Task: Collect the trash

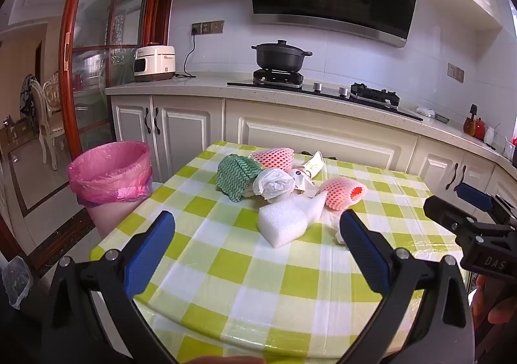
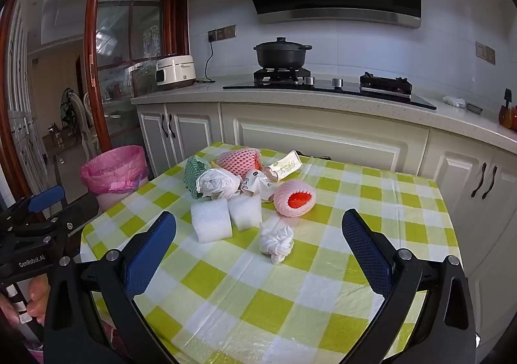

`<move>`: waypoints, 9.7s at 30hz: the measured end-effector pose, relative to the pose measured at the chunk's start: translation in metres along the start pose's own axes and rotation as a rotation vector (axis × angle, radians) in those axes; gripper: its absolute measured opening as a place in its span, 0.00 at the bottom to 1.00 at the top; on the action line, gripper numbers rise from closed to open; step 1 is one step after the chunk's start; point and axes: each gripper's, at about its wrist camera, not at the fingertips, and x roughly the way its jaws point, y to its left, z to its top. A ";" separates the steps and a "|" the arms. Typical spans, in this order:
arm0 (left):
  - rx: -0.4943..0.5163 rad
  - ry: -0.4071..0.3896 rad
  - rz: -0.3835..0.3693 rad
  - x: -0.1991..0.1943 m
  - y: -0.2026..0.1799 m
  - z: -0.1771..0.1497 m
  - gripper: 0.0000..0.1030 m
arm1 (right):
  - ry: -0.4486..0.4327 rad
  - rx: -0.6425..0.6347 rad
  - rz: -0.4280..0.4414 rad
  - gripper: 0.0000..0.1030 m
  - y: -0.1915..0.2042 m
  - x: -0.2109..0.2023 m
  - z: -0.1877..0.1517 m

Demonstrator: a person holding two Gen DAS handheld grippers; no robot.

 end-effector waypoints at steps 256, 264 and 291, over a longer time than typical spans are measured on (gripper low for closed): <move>-0.125 0.105 0.330 0.184 0.253 0.083 0.95 | 0.093 -0.171 0.407 0.82 0.180 0.276 0.092; -0.079 0.139 0.195 0.195 0.141 0.050 0.95 | 0.108 -0.086 0.222 0.82 0.076 0.229 0.053; -0.081 0.197 0.146 0.202 0.062 0.002 0.95 | 0.344 -0.007 0.102 0.64 0.015 0.276 -0.023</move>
